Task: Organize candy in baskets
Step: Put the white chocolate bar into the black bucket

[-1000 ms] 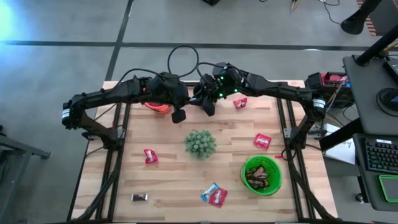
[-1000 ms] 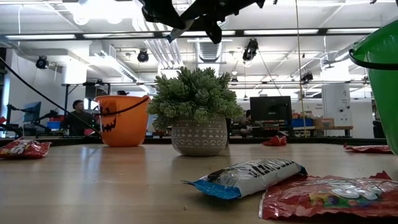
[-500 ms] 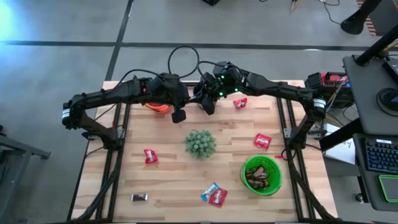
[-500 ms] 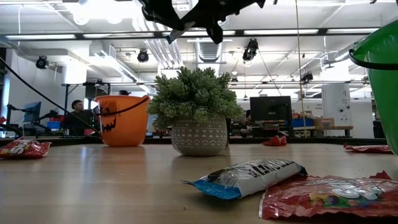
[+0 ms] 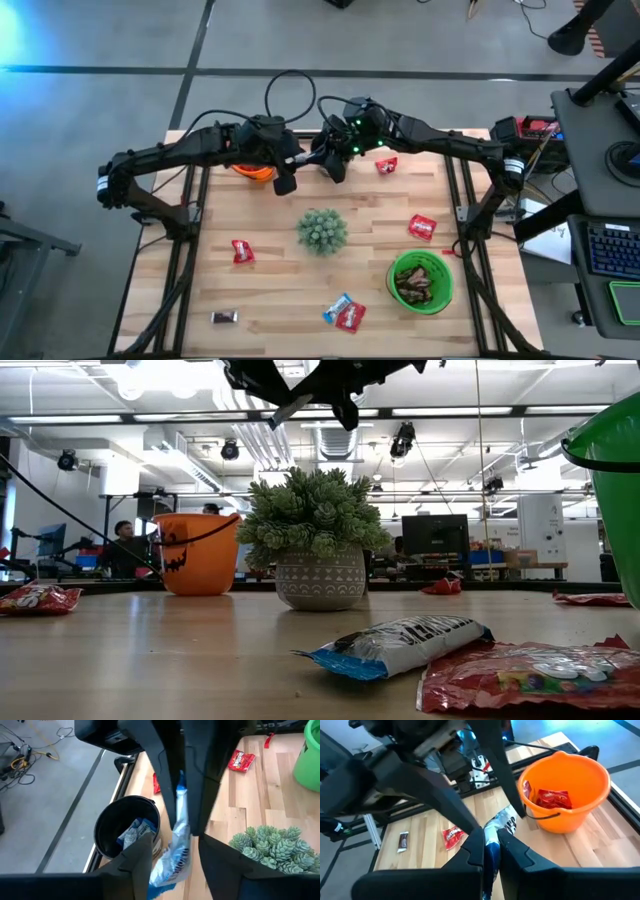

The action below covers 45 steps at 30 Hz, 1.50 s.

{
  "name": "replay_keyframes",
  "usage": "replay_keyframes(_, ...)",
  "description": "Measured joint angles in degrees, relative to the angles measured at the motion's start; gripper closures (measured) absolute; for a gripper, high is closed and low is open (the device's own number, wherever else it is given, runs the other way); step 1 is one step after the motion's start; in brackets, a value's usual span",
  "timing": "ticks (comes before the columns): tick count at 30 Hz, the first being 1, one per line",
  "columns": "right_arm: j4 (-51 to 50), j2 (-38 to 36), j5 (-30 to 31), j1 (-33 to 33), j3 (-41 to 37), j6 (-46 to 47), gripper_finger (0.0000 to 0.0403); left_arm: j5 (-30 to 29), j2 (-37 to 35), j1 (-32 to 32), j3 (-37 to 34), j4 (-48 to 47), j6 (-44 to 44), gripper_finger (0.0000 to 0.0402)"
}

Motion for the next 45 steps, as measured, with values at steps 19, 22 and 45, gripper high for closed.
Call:
replay_keyframes(19, -12.94, 1.29, 5.41, -11.49, -0.12, -1.62, 0.0389, 0.35, -1.28, 0.0, 0.0, -15.88, -0.02, 0.0235)
replay_keyframes(22, -13.92, 2.79, 5.55, -13.08, -0.15, -1.75, 0.0377, 0.35, -1.31, 0.0, 0.0, -18.66, -0.02, 0.0235)
replay_keyframes(45, -15.26, 2.77, 5.97, -14.63, -0.2, 0.08, 0.0295, 0.33, -1.9, 0.0, 0.0, -28.62, -4.4, 0.0235)
